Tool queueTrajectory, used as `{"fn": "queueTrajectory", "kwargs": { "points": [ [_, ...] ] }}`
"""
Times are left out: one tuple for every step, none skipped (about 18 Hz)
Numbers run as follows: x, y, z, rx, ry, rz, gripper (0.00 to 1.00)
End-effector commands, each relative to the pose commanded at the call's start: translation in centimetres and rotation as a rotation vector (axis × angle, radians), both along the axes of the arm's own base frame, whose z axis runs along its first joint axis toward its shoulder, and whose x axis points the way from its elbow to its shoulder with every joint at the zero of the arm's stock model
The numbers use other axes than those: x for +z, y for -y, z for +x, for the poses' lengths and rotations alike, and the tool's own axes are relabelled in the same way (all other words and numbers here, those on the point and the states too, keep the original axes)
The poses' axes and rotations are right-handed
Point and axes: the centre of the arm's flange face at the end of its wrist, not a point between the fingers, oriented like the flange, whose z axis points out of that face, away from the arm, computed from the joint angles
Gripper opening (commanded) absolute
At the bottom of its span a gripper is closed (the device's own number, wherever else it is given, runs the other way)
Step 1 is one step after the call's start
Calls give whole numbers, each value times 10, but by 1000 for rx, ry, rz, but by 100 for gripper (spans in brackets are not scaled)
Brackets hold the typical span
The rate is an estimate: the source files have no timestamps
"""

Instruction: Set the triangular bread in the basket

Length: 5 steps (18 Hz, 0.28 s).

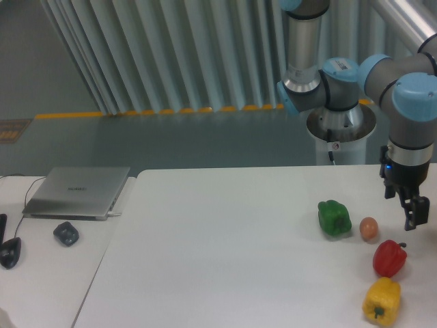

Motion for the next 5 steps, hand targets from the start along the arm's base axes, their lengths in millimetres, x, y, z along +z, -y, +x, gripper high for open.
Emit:
{"fn": "queueTrajectory", "kwargs": {
  "points": [
    [-1, -3, 8, -1, 2, -1, 100],
    [-3, -6, 12, 0, 2, -5, 100],
    [-4, -6, 13, 5, 3, -8, 100],
    [-3, -7, 14, 8, 2, -7, 100],
    [-4, -7, 14, 8, 3, -8, 100]
  ]
}}
